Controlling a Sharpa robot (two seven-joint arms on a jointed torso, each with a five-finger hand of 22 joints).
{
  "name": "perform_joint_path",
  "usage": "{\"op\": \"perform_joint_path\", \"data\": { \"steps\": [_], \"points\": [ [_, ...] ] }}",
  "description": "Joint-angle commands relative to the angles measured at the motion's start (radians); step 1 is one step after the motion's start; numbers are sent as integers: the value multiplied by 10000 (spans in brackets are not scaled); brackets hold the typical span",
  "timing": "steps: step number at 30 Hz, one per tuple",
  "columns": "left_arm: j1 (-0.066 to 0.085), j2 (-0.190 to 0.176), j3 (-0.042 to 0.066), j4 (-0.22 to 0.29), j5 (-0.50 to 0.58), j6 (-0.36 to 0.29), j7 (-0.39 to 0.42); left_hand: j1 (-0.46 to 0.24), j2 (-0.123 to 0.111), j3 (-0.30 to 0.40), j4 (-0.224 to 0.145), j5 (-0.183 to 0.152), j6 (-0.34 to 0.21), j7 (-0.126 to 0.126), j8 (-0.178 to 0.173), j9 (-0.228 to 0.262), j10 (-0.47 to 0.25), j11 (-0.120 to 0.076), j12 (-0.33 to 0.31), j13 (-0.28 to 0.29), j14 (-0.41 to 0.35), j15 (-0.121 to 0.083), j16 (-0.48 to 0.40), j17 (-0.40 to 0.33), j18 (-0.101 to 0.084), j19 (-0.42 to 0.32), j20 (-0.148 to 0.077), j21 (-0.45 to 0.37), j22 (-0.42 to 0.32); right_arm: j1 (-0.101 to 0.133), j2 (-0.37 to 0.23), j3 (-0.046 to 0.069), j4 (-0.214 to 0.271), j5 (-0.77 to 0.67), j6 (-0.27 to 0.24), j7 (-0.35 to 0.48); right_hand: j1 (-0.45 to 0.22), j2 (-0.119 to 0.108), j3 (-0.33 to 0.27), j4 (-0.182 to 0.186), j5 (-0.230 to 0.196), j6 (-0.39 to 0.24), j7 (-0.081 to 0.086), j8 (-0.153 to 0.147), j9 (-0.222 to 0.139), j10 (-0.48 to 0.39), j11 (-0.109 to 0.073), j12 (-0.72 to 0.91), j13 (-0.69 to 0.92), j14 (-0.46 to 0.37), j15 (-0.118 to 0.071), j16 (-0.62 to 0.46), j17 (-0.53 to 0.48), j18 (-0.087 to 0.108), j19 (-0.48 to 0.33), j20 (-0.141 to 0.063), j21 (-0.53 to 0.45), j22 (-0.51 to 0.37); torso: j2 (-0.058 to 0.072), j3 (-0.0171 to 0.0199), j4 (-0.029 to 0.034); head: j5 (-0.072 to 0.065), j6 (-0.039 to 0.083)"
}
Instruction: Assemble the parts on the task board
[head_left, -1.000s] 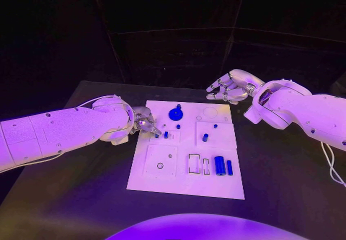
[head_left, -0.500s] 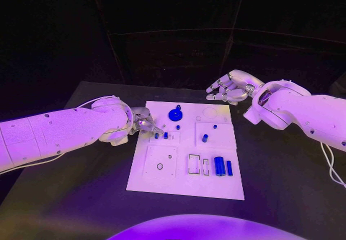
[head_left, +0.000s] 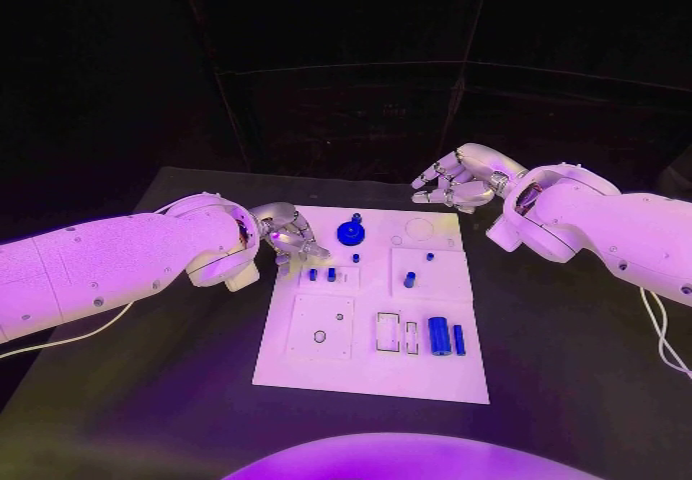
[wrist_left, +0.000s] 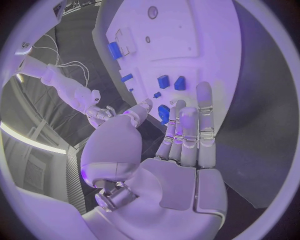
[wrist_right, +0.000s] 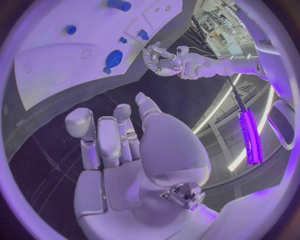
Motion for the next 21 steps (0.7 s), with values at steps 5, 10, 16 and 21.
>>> {"op": "perform_joint_path", "data": {
  "steps": [5, 10, 16, 21],
  "points": [
    [6, 545, -28, -320, -438, -1557, 3035, 1983, 96, 747, -1222, 19, -168, 120, -440, -498, -849, 252, -1002, -863, -1314, 226, -1714, -1265, 148, -697, 214, -1084, -752, 17, 29, 5, -19, -7, -103, 75, -4, 104, -25, 50, 50, -52, 2, 51, -10, -56, -11, -12, -1, 131, -65, -44, -23, 89, -58, 24, -60, -9, 13, -3, -23, -82, 89],
    [-3, 962, -73, -713, -1717, -1748, 3616, 2407, -66, 611, -1515, 6, 536, 37, -803, -967, -378, 175, -1394, -1474, -817, 117, -1704, -1517, 182, -252, 125, -975, -787, 17, 29, 5, -22, -7, -121, 81, -4, 104, -25, 50, 50, -52, 2, 51, -10, -56, -11, -12, -1, 131, -65, -44, -23, 89, -58, 24, -60, -9, 8, 4, -25, -125, 118],
    [-5, 1438, -247, -1164, -3476, -1585, 3819, 2515, -307, 120, -1557, 19, 1267, -132, -1482, -1610, -84, 53, -2117, -2328, 141, -22, -1211, -1578, 193, 589, -21, -617, -702, 17, 31, 5, -10, -7, -133, 109, 0, 107, -24, 50, 53, -52, 2, 52, -10, -63, -12, -24, -13, 133, -66, -40, -16, 90, -60, 23, -64, -14, 13, -4, -16, -184, 158],
    [-15, 1812, -395, -1448, -4707, -1092, 3713, 2521, -343, -349, -1409, -9, 1642, -261, -1925, -1990, -16, -32, -2536, -2824, 1232, -149, 817, -27, 164, 1263, -99, -257, -551, 17, 44, 5, -8, -7, -120, 125, 2, 108, -24, 49, 55, -52, 1, 53, -10, -56, -12, -12, -2, 137, -66, -24, 6, 89, -58, 23, -64, -12, 13, -7, -12, -196, 168]
  ]
}}
